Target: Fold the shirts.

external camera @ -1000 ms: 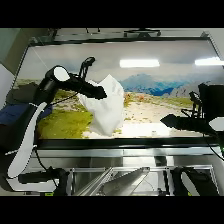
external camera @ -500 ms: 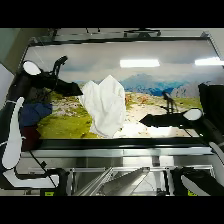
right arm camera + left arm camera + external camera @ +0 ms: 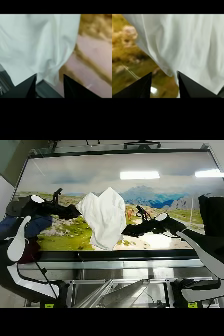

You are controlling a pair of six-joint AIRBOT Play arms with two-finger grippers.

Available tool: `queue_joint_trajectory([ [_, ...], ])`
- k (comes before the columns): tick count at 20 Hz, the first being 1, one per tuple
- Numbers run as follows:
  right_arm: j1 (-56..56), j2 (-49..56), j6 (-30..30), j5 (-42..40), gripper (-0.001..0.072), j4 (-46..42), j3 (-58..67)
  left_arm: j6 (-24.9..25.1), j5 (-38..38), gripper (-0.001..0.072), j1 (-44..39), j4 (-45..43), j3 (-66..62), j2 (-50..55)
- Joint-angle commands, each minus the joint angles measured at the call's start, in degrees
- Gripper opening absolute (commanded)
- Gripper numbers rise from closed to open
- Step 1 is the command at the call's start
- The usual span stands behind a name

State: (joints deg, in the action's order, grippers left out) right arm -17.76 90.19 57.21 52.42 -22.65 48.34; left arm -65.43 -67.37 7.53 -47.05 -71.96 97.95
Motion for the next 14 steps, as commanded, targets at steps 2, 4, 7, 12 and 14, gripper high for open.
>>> queue_joint_trajectory([
  [2, -0.4, 2.5, -2.0, -0.2, 0.0341, 3.9, 2.2, 1.0, 1.3, 0.0344, -2.6, 1.6, -6.8, 9.0],
  [4, -0.4, 3.0, -1.9, -0.2, 0.0342, 3.9, 2.2, 0.9, 1.1, 0.0344, -3.5, 1.6, -10.2, 11.4],
  [7, -0.5, 4.7, -2.0, 0.0, 0.0341, 4.0, 2.3, -0.5, -0.7, 0.0343, -3.8, 0.0, -12.2, 13.7],
  [12, -0.4, 5.7, -8.2, 4.0, 0.0019, 9.8, 2.9, -0.6, -4.1, 0.0148, -3.1, 0.3, -11.9, 13.1],
  [14, 0.6, 4.7, -8.9, 5.7, 0.0018, 9.8, 4.3, -0.4, -5.7, 0.0008, -2.4, 0.2, -11.9, 11.4],
])
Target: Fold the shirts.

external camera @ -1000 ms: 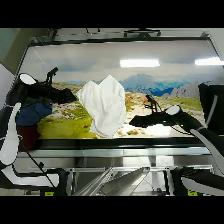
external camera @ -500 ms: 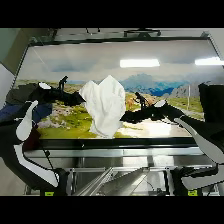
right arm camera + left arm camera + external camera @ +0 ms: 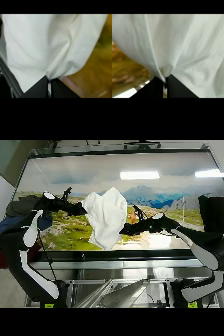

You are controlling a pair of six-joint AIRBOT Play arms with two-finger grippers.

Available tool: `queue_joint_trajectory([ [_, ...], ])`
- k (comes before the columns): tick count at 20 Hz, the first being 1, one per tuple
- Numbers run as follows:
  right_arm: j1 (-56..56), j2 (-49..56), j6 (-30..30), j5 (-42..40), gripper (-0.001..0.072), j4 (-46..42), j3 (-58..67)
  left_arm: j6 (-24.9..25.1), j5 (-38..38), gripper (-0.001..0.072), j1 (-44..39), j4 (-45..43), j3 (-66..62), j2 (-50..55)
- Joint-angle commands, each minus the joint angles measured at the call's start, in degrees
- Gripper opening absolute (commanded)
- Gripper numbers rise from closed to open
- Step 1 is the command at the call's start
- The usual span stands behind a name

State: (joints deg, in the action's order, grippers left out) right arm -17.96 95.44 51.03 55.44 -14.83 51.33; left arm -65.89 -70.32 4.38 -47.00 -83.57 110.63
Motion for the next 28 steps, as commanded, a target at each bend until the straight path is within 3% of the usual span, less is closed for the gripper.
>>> queue_joint_trajectory([
  [1, 1.5, -1.5, -2.7, 3.2, 0.0018, 2.0, 2.0, 0.1, -3.4, 0.0016, 1.3, 0.5, -0.3, -2.4],
  [5, 6.8, -8.1, -2.3, 6.7, 0.0018, 2.5, 6.4, 1.5, -6.0, 0.0023, 3.1, 1.9, -0.3, -11.6],
  [10, 9.9, -21.0, -2.4, 14.4, 0.0018, 5.9, 15.5, 5.8, -17.9, 0.0022, 3.8, 25.3, -0.3, -25.9],
  [13, 12.9, -30.7, -2.1, 16.6, 0.0018, 5.9, 22.0, 5.8, -21.8, 0.0022, 3.8, 32.1, -2.5, -35.5],
  [17, 18.8, -40.7, 0.4, 16.6, 0.0018, 1.8, 25.8, 3.7, -22.4, 0.0023, 3.8, 30.9, -10.1, -45.4],
  [21, 19.3, -41.7, 7.9, 16.6, 0.0018, -11.1, 25.5, 2.0, -18.7, 0.0025, 2.5, 17.6, -10.5, -50.1],
  [24, 19.3, -36.8, 9.3, 16.3, 0.0019, -13.5, 23.1, 1.3, -18.6, 0.0025, -0.7, 12.4, -10.5, -45.2],
  [28, 19.2, -24.1, 9.2, 15.4, 0.0020, -13.5, 19.6, 1.4, -18.6, 0.0024, -6.4, 9.1, -10.5, -30.8],
])
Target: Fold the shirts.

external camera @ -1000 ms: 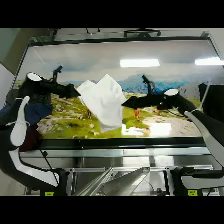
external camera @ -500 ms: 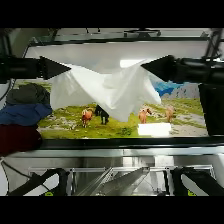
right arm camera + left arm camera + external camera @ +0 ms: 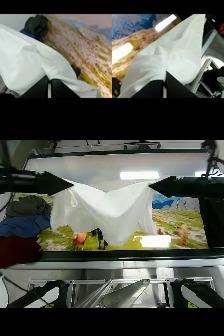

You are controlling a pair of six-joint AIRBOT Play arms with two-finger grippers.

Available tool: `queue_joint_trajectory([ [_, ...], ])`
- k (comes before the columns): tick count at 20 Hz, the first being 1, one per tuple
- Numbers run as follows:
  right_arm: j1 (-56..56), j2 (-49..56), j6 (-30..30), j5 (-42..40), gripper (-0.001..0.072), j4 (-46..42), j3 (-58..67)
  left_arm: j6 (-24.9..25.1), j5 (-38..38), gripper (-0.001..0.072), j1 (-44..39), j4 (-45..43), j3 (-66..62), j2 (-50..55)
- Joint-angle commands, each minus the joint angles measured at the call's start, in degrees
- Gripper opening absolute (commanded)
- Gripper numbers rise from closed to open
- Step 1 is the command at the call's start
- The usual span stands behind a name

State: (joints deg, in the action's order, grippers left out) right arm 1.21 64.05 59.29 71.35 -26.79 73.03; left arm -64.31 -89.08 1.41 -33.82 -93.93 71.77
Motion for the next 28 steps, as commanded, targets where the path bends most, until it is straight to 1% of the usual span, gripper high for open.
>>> queue_joint_trajectory([
  [1, 0.1, 11.2, 1.0, -1.1, 0.0019, -1.5, -2.7, -0.2, 0.3, 0.0024, -4.5, -5.4, -0.1, 12.3],
  [2, 0.1, 15.6, 0.9, -1.5, 0.0019, -1.5, -3.1, 0.5, 0.8, 0.0026, -5.4, -6.7, -0.2, 16.6],
  [3, 0.1, 20.0, 0.7, -2.0, 0.0019, -1.5, -3.2, 2.2, 1.8, 0.0151, -6.0, -7.5, -0.2, 21.0],
  [4, 0.1, 24.3, 0.5, -3.3, 0.0025, -1.5, -3.1, 3.0, 4.0, 0.0298, -6.0, -7.5, -0.2, 25.0],
  [5, 0.1, 27.9, 0.3, -5.2, 0.0027, -1.5, -3.1, 3.9, 7.3, 0.0298, -5.7, -7.5, -0.3, 28.4],
  [6, 0.2, 31.0, -1.5, -7.5, 0.0030, -1.2, -3.0, 4.1, 10.2, 0.0298, -5.0, -7.3, -0.6, 30.9],
  [7, 0.3, 33.1, -2.6, -9.5, 0.0108, -0.9, -2.8, 4.1, 11.9, 0.0298, -4.0, -7.4, -2.1, 33.3],
  [8, 0.7, 34.5, -2.7, -11.0, 0.0316, -0.7, -2.4, 4.0, 12.1, 0.0298, -2.5, -7.6, -4.5, 35.7],
  [9, 1.5, 34.9, -2.8, -11.1, 0.0437, -0.6, -1.7, 3.8, 10.6, 0.0298, -1.1, -7.7, -6.8, 37.4],
  [11, 3.8, 33.9, -3.4, -9.5, 0.0446, -0.7, -0.3, 0.5, 4.0, 0.0298, 2.4, -7.9, -11.1, 39.4],
  [13, 6.9, 31.3, -3.4, -4.5, 0.0445, -0.7, 0.0, -3.4, -1.2, 0.0298, 5.3, -10.7, -12.7, 39.1],
  [14, 8.0, 30.4, -3.4, -1.2, 0.0443, -0.9, 0.0, -4.3, -3.0, 0.0298, 6.2, -12.2, -11.9, 38.3],
  [16, 8.7, 28.5, -3.3, 4.1, 0.0431, -3.8, -1.6, -4.2, -4.0, 0.0298, 6.8, -13.2, -6.4, 35.7],
  [18, 7.6, 26.3, -2.5, 6.2, 0.0430, -4.1, -7.6, -3.4, -3.1, 0.0298, 6.4, -13.1, 2.4, 32.0],
  [20, 4.6, 24.0, -2.3, 5.4, 0.0430, -4.1, -16.2, -1.9, -0.9, 0.0298, 5.4, -13.0, 11.4, 28.3],
  [23, -3.0, 22.9, -2.3, -0.1, 0.0430, -4.1, -25.6, 0.4, 1.7, 0.0298, 3.4, -12.9, 21.9, 22.8],
  [25, -8.2, 23.6, -2.3, -4.6, 0.0431, -3.5, -26.7, 0.5, 3.5, 0.0298, 2.6, -12.7, 26.4, 19.0],
  [28, -12.2, 24.7, -2.3, -13.6, 0.0431, 2.4, -26.7, 1.5, 6.4, 0.0298, 2.1, -12.6, 31.8, 12.9],
])
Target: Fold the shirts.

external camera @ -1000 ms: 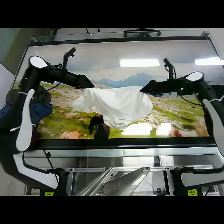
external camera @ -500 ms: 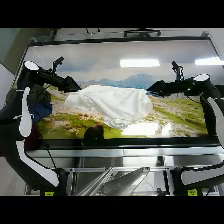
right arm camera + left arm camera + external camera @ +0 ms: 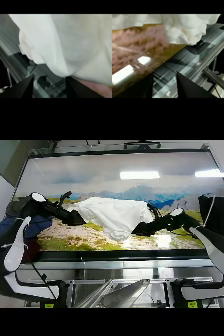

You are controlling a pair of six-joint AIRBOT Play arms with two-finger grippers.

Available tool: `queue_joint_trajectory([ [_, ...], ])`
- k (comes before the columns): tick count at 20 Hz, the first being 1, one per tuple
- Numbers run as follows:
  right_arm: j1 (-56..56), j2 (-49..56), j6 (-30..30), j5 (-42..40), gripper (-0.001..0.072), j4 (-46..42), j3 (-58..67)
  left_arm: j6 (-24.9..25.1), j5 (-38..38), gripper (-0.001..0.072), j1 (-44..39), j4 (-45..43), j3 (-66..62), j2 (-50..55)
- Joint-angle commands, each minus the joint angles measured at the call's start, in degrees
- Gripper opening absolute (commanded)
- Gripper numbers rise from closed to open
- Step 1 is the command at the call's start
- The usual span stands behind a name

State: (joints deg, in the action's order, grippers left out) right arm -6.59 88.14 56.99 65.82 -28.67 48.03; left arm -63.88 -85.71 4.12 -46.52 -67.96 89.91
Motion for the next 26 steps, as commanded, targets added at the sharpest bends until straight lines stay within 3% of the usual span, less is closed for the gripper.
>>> queue_joint_trajectory([
  [1, -4.9, 1.2, 0.0, -9.3, 0.0432, 6.2, -1.7, 1.2, 3.8, 0.0298, -0.7, 0.0, 7.4, -7.1],
  [6, -7.0, 3.8, -0.4, -6.4, 0.0425, 10.6, -1.6, 2.0, 5.2, 0.0298, -0.6, -0.1, 12.2, -14.2],
  [7, -7.2, 3.2, -1.5, -5.6, 0.0320, 11.2, -1.6, 2.0, 5.1, 0.0297, -0.6, -0.4, 12.6, -15.1],
  [8, -7.2, 2.3, -1.6, -6.0, 0.0294, 10.9, -1.6, 2.0, 4.7, 0.0297, -0.6, -0.5, 12.6, -15.7],
  [17, -9.7, 4.7, 2.0, -16.3, 0.0299, 11.5, -1.5, 2.0, 4.7, 0.0297, 0.2, -0.3, 12.6, -17.7],
  [18, -10.4, 4.7, 2.0, -17.2, 0.0273, 12.4, -1.4, 2.0, 4.7, 0.0297, 0.2, -0.3, 12.6, -17.7],
  [19, -10.8, 4.6, 2.0, -17.0, 0.0117, 12.5, -0.9, 2.0, 4.5, 0.0297, 0.2, -0.3, 12.6, -17.7],
  [20, -11.1, 4.2, 1.9, -16.5, 0.0041, 12.5, -0.3, 2.0, 4.3, 0.0297, 0.2, -0.3, 12.6, -17.7],
  [26, -9.7, -9.1, 2.4, -9.8, 0.0019, 12.4, 8.9, 2.4, 3.0, 0.0297, 0.2, -0.3, 12.6, -17.7],
])
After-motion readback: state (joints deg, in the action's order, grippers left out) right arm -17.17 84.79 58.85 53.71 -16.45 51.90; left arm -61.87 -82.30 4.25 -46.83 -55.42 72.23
